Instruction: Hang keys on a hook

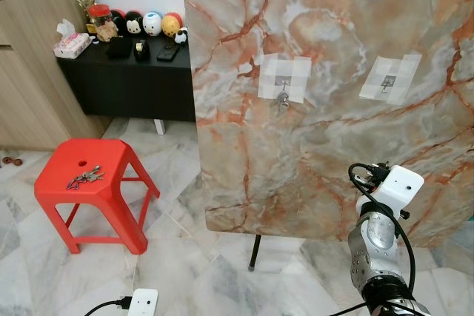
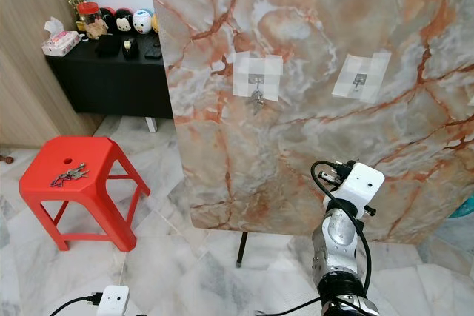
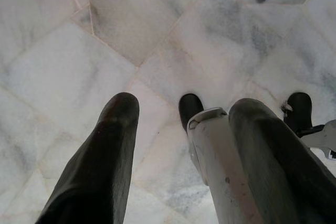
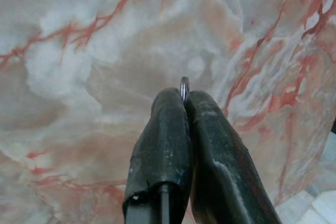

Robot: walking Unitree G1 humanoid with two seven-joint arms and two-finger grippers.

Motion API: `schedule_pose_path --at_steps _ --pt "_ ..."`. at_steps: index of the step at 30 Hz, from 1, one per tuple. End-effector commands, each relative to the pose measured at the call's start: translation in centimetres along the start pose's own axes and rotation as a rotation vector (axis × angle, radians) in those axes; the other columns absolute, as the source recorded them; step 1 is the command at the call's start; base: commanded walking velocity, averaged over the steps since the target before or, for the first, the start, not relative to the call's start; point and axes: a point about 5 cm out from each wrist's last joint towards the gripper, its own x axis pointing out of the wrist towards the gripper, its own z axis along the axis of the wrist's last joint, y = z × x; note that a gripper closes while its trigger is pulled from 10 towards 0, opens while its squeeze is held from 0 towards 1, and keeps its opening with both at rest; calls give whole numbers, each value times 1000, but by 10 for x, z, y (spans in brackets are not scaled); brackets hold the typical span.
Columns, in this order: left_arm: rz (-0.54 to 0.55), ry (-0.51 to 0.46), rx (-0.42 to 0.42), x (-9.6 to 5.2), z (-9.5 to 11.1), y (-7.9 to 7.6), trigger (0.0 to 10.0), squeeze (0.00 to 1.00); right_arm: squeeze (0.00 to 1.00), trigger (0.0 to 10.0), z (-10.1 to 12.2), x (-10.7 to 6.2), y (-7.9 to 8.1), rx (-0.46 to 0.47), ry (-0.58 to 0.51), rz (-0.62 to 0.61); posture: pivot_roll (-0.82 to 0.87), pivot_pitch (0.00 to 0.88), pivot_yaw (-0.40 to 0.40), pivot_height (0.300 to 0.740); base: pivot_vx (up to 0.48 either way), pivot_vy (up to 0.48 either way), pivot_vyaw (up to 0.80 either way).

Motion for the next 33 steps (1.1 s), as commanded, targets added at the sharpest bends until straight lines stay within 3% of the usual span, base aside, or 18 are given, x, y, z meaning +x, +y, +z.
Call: schedule_pose_path --at_steps 1,16,33 --pt "0 29 12 -1 -6 0 10000 0 0 10000 1 2 -2 -5 -3 -9 15 0 -46 740 0 0 0" --pt "4 49 21 -2 -11 3 10000 0 0 10000 1 1 -2 3 -1 -9 16 0 -46 740 0 0 0" --pt "4 63 19 -3 -14 3 10000 0 0 10000 -1 1 -1 5 7 -7 16 0 -48 740 260 0 0"
